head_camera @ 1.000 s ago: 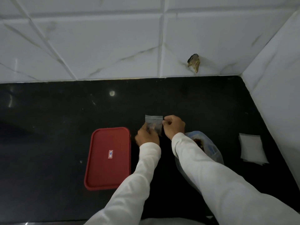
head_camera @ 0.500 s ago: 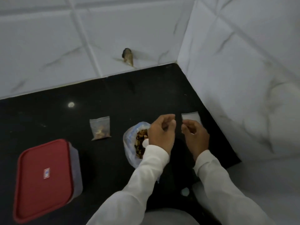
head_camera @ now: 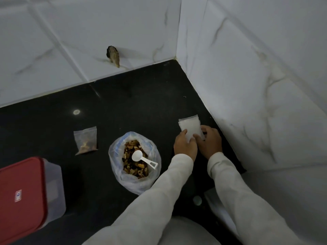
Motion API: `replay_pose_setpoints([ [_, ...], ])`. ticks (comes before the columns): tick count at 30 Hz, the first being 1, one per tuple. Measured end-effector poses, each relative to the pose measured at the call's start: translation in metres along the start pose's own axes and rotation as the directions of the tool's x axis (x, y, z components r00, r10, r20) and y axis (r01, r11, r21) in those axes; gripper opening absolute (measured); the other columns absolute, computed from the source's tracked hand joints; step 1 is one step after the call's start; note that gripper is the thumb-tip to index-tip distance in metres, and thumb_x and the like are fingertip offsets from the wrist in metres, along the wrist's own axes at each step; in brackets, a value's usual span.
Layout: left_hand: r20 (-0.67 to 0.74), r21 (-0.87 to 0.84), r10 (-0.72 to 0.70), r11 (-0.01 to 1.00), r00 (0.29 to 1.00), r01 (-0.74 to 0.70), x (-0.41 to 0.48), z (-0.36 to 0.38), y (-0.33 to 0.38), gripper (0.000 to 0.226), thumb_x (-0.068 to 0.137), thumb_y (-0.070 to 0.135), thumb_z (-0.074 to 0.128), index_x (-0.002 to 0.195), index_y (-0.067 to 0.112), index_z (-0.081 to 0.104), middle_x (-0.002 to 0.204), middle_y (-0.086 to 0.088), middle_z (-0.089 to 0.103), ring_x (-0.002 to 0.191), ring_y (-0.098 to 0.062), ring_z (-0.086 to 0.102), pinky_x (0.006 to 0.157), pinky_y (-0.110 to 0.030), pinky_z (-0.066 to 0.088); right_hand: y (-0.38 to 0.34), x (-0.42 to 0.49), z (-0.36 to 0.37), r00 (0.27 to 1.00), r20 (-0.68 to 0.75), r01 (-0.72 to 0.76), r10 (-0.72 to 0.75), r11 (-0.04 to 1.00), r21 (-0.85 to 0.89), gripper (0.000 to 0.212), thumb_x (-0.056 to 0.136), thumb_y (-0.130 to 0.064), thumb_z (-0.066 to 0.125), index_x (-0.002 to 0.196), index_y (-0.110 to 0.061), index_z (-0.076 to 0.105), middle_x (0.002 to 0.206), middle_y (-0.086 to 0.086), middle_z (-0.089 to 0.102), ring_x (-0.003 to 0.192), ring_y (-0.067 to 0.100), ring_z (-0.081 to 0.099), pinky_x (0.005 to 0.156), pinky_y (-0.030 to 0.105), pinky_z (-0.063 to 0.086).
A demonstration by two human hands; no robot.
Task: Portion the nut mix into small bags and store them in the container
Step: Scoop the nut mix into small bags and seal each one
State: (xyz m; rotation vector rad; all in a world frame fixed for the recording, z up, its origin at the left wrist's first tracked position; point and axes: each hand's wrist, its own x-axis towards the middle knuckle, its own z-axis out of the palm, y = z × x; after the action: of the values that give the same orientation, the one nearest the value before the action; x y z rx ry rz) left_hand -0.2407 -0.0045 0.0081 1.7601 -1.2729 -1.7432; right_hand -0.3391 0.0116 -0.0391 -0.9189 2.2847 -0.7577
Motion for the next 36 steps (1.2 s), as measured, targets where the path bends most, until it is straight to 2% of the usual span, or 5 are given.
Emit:
replay_pose_setpoints([
  [16,-0.030,-0.160,-0.047,0.986,0.998,0.041,0.002,-0.013,0.007,0.028,0.095,0.014,0.058,0.119,0.029,0.059,0.131,0.002,0.053,0.116,-0.014,0.053,0.094,-0.029,0.046,0.003,-0.002,-0.010,0.993,-0.109,-0.013,0.035,0.979,0.204,0.015,0.087,-0.031,0.067,0.096,-0.019,0.065,0.108,0.005,0.063,0.093,0.015,0.060,0.086,0.036,0.053],
  [19,-0.078,-0.079,0.163,0.982,0.984,-0.169,-0.015,-0.023,0.017,0.029,0.094,0.014,0.060,0.116,0.032,0.057,0.133,0.004,0.050,0.121,-0.012,0.052,0.095,-0.025,0.047,-0.015,-0.021,-0.025,0.996,-0.076,-0.016,0.047,0.931,0.364,0.015,0.089,-0.030,0.066,0.098,-0.019,0.065,0.100,-0.001,0.068,0.091,0.015,0.064,0.086,0.042,0.056],
  [25,-0.170,0.356,0.695,0.704,0.698,-0.615,-0.035,-0.110,0.031,0.043,0.091,0.023,0.066,0.133,0.024,0.054,0.138,0.005,0.048,0.126,-0.001,0.045,0.102,-0.011,0.036,-0.072,-0.067,-0.046,0.957,-0.033,0.279,-0.290,0.878,0.389,0.011,0.091,-0.026,0.065,0.098,-0.018,0.067,0.092,-0.009,0.069,0.088,0.003,0.065,0.077,0.021,0.054],
  [29,-0.083,0.252,0.569,0.806,0.818,-0.535,-0.051,-0.175,0.023,0.015,0.091,0.022,0.067,0.102,0.032,0.069,0.094,0.016,0.071,0.090,0.005,0.066,0.083,-0.015,0.053,-0.106,-0.089,-0.034,0.905,0.089,0.359,-0.416,0.859,0.366,0.013,0.089,-0.030,0.066,0.098,-0.021,0.067,0.092,-0.012,0.068,0.088,-0.003,0.063,0.074,0.010,0.050],
  [36,-0.417,0.130,0.383,0.923,0.824,-0.363,-0.075,-0.231,-0.018,0.008,0.089,0.023,0.069,0.090,0.031,0.071,0.085,0.015,0.072,0.081,0.005,0.067,0.079,-0.019,0.056,-0.148,-0.133,0.031,0.853,-0.016,0.517,-0.522,0.840,0.162,0.023,0.087,-0.039,0.066,0.106,-0.027,0.060,0.099,-0.010,0.061,0.088,0.002,0.058,0.073,0.016,0.048],
])
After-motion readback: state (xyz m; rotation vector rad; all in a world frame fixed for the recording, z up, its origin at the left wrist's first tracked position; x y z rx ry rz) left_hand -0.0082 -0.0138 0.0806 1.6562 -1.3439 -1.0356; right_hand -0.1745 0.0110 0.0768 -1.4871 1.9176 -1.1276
